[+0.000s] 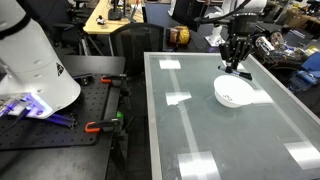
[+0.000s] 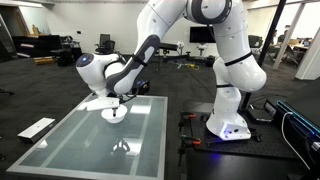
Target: Put the marker inside the bow;
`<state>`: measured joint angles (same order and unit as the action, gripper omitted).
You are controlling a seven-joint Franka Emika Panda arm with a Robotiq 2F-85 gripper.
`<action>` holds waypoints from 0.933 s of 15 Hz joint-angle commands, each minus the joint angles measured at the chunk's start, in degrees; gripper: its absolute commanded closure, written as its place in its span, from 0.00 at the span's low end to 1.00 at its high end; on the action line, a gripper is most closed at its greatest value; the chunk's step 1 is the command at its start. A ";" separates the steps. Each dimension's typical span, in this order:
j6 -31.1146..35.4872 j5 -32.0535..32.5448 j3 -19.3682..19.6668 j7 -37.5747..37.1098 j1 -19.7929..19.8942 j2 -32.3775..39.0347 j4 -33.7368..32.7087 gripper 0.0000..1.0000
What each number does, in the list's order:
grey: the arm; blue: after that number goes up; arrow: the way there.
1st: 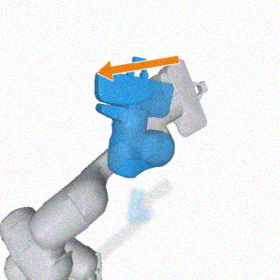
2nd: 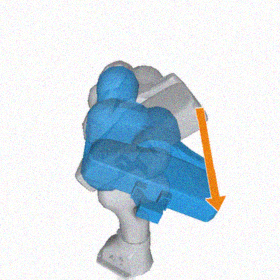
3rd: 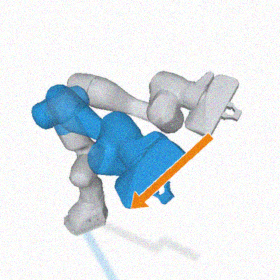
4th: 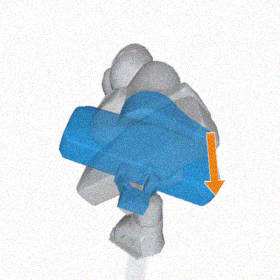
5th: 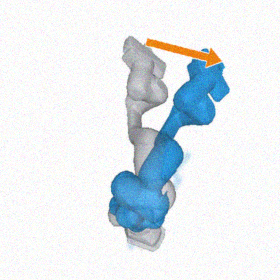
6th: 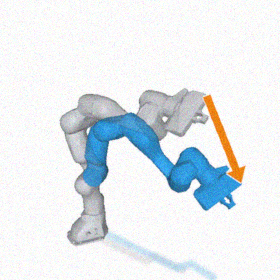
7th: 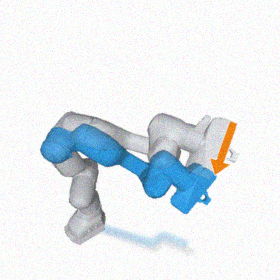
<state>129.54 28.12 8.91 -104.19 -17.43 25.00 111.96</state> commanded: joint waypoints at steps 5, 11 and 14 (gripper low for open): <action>0.16 6.79 0.03 -8.65 2.48 -0.22 1.00 0.95; 1.05 10.13 -0.58 -11.43 3.11 1.21 0.57 0.55; 1.20 10.92 -1.05 -12.04 3.26 1.82 0.43 0.37</action>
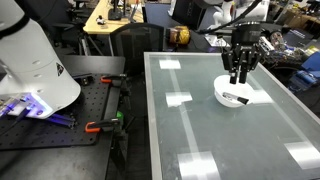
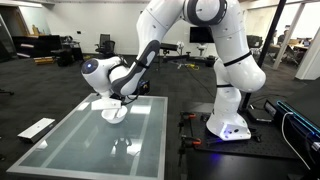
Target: Put the marker inside the bow;
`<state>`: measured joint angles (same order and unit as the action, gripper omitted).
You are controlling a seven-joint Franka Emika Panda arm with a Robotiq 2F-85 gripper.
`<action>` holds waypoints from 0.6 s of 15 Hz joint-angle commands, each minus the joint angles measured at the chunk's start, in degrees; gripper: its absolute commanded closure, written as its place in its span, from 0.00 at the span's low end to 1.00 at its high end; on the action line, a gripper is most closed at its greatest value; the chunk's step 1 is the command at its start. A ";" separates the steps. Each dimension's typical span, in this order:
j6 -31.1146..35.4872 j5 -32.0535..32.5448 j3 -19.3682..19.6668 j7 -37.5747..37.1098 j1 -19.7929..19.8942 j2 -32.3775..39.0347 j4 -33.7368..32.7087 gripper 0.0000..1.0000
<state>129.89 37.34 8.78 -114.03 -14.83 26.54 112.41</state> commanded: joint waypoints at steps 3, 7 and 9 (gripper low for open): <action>0.41 1.75 -1.28 -1.99 0.49 0.04 0.18 0.13; -0.99 2.79 -1.42 -2.39 -0.23 -1.97 1.02 0.00; -1.60 3.75 -1.45 -2.94 -0.61 -3.22 1.51 0.00</action>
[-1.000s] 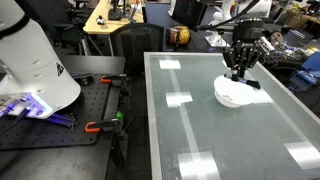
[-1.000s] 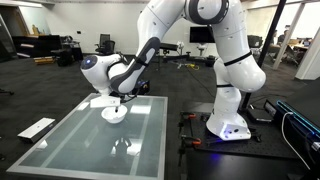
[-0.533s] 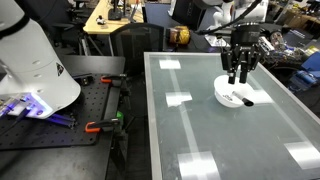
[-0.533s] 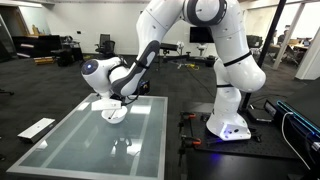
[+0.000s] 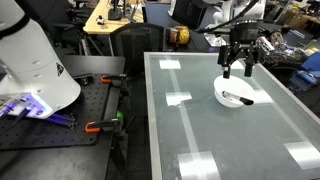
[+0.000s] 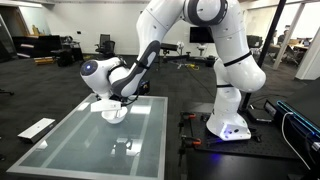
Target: Put the marker inside the bow;
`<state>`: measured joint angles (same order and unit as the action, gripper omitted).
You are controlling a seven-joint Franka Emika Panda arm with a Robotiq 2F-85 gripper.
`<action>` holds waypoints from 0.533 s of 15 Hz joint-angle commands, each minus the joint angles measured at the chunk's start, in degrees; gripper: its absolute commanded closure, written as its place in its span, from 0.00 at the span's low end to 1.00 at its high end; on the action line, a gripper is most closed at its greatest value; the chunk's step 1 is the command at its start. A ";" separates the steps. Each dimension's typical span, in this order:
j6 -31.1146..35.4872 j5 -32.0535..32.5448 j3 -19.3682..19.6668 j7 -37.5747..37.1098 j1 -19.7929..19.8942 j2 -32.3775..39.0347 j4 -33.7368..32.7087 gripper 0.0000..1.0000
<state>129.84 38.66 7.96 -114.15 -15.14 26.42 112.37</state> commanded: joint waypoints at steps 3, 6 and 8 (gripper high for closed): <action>-2.26 4.03 -1.08 -4.77 -0.54 -5.11 2.23 0.00; -3.37 6.27 -2.09 -7.31 -0.61 -7.33 2.90 0.00; -4.45 7.79 -3.06 -9.08 -0.47 -9.02 3.66 0.00</action>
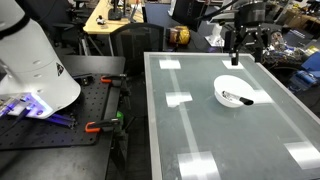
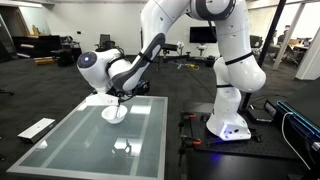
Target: Put the marker inside the bow;
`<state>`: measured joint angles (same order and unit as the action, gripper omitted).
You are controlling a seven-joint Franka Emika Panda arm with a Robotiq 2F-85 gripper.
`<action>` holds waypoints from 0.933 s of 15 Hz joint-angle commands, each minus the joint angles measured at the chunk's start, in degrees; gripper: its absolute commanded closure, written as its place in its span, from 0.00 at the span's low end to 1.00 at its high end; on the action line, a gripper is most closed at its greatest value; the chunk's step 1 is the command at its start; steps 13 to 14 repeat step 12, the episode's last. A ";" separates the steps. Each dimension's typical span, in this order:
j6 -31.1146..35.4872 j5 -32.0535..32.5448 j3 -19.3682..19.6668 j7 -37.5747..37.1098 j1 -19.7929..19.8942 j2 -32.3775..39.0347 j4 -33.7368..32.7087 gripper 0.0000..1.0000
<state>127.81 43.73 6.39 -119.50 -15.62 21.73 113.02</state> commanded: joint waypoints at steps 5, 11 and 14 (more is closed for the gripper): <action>-4.39 5.97 -4.30 -7.73 0.71 -7.55 5.13 0.00; -3.49 4.66 -5.62 -5.29 2.49 -4.42 2.53 0.00; -3.49 4.65 -5.61 -5.29 2.54 -4.42 2.53 0.00</action>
